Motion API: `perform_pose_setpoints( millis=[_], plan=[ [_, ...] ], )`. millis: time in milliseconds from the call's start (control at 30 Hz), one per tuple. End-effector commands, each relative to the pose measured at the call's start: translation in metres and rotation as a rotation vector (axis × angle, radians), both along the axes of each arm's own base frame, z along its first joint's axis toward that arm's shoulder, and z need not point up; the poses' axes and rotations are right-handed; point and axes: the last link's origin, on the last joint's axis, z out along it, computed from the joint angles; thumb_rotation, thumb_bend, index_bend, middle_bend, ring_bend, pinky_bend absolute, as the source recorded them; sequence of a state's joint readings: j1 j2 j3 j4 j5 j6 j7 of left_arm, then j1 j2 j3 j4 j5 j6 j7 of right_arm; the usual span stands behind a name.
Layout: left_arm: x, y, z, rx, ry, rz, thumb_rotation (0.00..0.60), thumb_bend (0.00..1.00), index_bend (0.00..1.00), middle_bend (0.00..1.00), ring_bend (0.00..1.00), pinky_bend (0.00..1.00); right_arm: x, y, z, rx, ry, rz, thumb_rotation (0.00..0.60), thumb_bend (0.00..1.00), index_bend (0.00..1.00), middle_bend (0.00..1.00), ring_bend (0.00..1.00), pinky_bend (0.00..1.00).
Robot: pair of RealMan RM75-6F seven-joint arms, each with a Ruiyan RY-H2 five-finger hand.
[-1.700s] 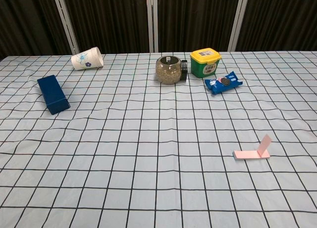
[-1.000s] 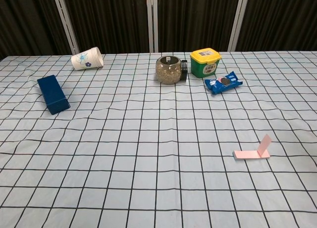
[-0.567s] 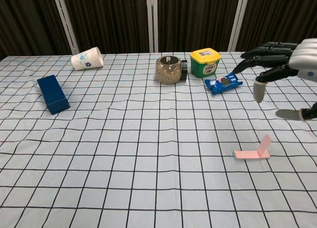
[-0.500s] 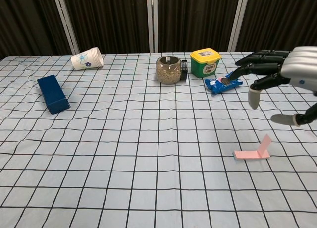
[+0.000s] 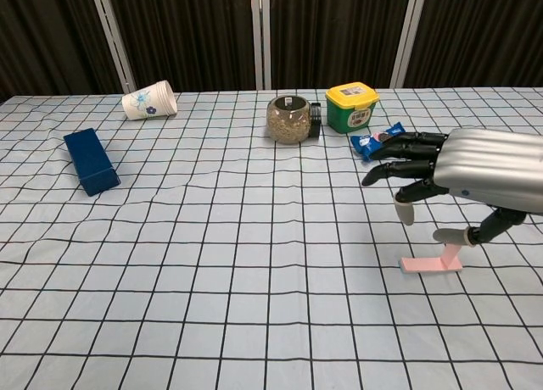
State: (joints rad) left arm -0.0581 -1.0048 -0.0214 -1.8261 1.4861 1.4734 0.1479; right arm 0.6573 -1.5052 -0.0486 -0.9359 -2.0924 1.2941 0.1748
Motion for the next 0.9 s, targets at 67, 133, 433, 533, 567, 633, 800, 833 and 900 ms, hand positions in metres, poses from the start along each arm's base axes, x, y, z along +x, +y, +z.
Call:
perform_pose_setpoints(
  millis=[67, 133, 433, 533, 567, 633, 800, 833, 900],
  plan=[
    [0.0, 0.0, 0.001, 0.002, -0.001, 0.001, 0.6, 0.0, 0.0, 0.0, 0.0, 0.0, -0.013, -0.001, 0.002, -0.003, 0.091, 0.073, 0.6, 0.26, 0.49, 0.14, 0.0, 0.0],
    [-0.001, -0.001, 0.001, 0.003, -0.001, 0.003, 0.6, 0.0, 0.0, 0.0, 0.0, 0.0, -0.015, -0.001, 0.006, -0.005, 0.095, 0.083, 0.6, 0.26, 0.49, 0.14, 0.0, 0.0],
    [-0.001, -0.001, 0.0, -0.002, -0.002, 0.003, 0.6, 0.0, 0.0, 0.0, 0.0, 0.0, -0.024, 0.003, 0.026, -0.021, 0.087, 0.099, 0.6, 0.25, 0.47, 0.14, 0.0, 0.0],
    [0.001, -0.001, -0.001, -0.006, -0.002, 0.0, 0.6, 0.0, 0.0, 0.0, 0.0, 0.0, -0.031, 0.003, 0.027, -0.026, 0.098, 0.084, 0.6, 0.25, 0.47, 0.14, 0.0, 0.0],
    [0.001, -0.002, -0.001, -0.005, -0.002, -0.001, 0.6, 0.0, 0.0, 0.0, 0.0, 0.0, -0.032, 0.003, 0.026, -0.026, 0.102, 0.082, 0.6, 0.25, 0.47, 0.14, 0.0, 0.0],
    [0.002, -0.002, -0.001, -0.004, -0.002, -0.003, 0.6, 0.0, 0.0, 0.0, 0.0, 0.0, -0.035, 0.005, 0.024, -0.03, 0.108, 0.089, 0.6, 0.25, 0.47, 0.14, 0.0, 0.0],
    [0.003, -0.004, -0.002, -0.007, 0.001, -0.005, 0.6, 0.0, 0.0, 0.0, 0.0, 0.0, -0.037, 0.005, 0.017, -0.033, 0.106, 0.107, 0.6, 0.25, 0.47, 0.14, 0.0, 0.0],
    [0.003, -0.004, -0.003, -0.007, 0.001, -0.006, 0.6, 0.0, 0.0, 0.0, 0.0, 0.0, -0.036, 0.005, 0.016, -0.033, 0.101, 0.111, 0.6, 0.25, 0.47, 0.14, 0.0, 0.0],
    [0.003, -0.004, -0.003, -0.006, 0.002, -0.006, 0.6, 0.0, 0.0, 0.0, 0.0, 0.0, -0.035, 0.004, 0.015, -0.033, 0.094, 0.114, 0.6, 0.25, 0.47, 0.15, 0.0, 0.0]
  ],
)
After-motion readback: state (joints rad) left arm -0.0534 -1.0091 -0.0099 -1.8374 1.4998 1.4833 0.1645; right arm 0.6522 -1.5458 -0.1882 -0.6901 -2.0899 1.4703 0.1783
